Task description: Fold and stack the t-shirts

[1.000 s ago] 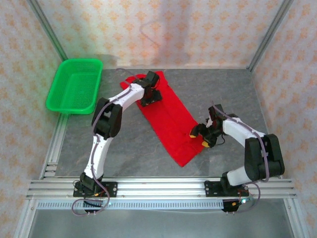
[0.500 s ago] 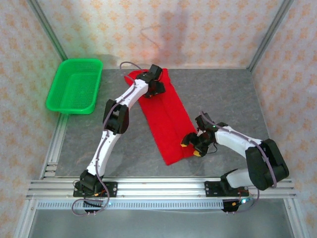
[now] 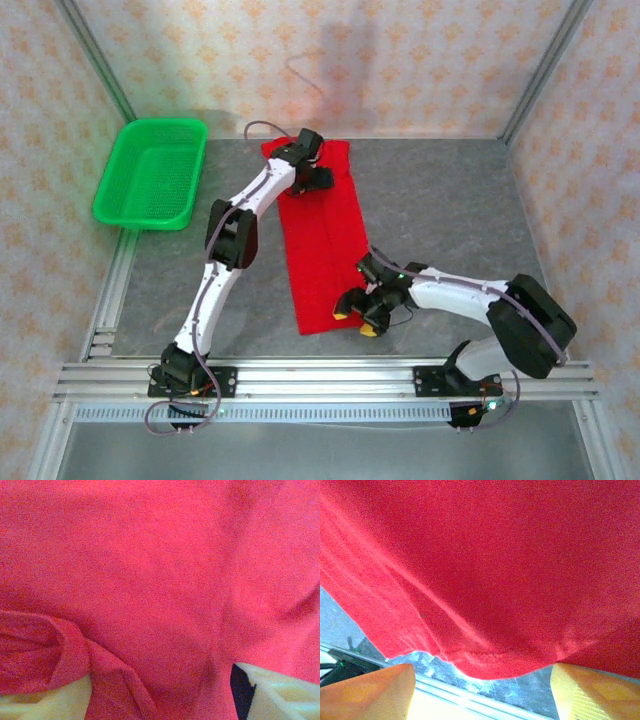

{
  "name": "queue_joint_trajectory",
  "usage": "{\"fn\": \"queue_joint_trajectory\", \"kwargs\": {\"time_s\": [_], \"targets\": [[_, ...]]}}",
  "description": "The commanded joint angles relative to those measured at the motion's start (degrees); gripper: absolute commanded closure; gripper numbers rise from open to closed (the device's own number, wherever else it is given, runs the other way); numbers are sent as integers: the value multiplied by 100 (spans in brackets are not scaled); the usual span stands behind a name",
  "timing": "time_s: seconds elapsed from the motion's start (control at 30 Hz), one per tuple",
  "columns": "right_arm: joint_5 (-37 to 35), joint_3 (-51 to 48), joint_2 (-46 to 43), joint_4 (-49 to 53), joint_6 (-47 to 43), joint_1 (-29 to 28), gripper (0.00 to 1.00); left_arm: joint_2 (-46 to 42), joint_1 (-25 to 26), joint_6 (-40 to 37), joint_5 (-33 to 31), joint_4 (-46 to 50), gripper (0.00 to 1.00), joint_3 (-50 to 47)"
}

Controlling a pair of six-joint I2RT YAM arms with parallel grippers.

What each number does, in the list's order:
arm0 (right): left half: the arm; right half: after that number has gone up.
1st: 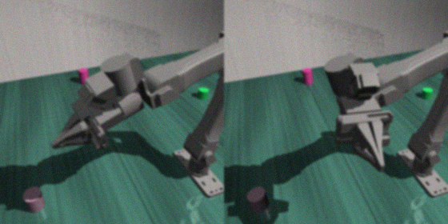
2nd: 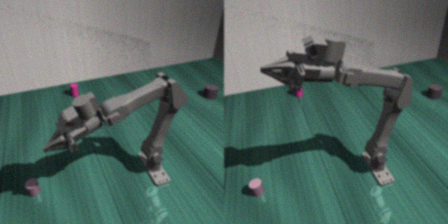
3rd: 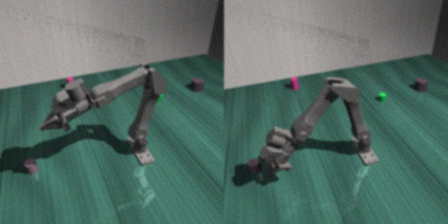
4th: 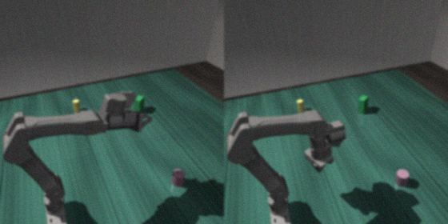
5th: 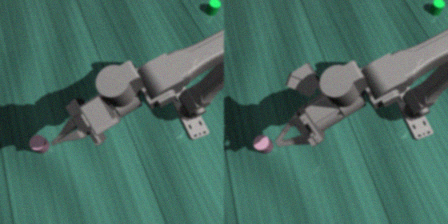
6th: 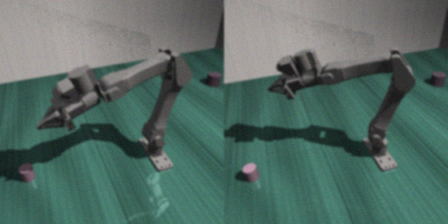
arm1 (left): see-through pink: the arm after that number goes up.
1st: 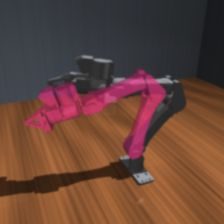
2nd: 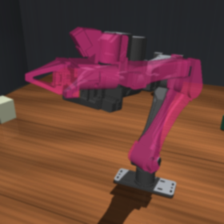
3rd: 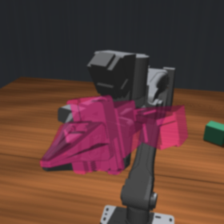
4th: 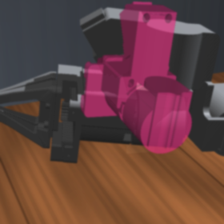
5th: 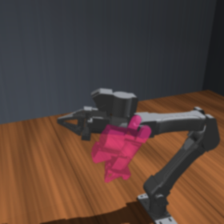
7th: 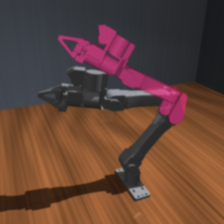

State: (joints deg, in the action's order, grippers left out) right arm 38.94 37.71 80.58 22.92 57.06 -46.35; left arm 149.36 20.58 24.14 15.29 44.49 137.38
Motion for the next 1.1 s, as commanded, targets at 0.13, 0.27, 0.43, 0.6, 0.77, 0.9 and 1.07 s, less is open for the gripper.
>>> {"fn": "queue_joint_trajectory", "kwargs": {"time_s": [0.13,0.27,0.43,0.6,0.77,0.9,1.07], "targets": [[-717,1053,-763,1126,328,-327,24,-2190,-116,-86,1233,77,13,-854],[-1507,1534,-1703,2713,30,-302,22,-4017,-121,104,1269,228,11,-2366],[-1701,1064,-2634,3367,-161,38,22,-6085,-120,748,1595,-12,12,-5172],[-1201,297,-2799,2478,-614,594,24,-7923,81,1630,1676,-472,17,-7809],[-759,-2,-2075,1799,-1322,904,27,-8805,836,2810,1485,-1529,27,-9469],[-466,-174,-1664,1430,-1674,1141,29,-8589,1718,3584,1051,-2428,35,-10153],[-230,-322,-1311,1157,-1999,1347,32,-8230,2389,4175,595,-3017,37,-10445]]}}
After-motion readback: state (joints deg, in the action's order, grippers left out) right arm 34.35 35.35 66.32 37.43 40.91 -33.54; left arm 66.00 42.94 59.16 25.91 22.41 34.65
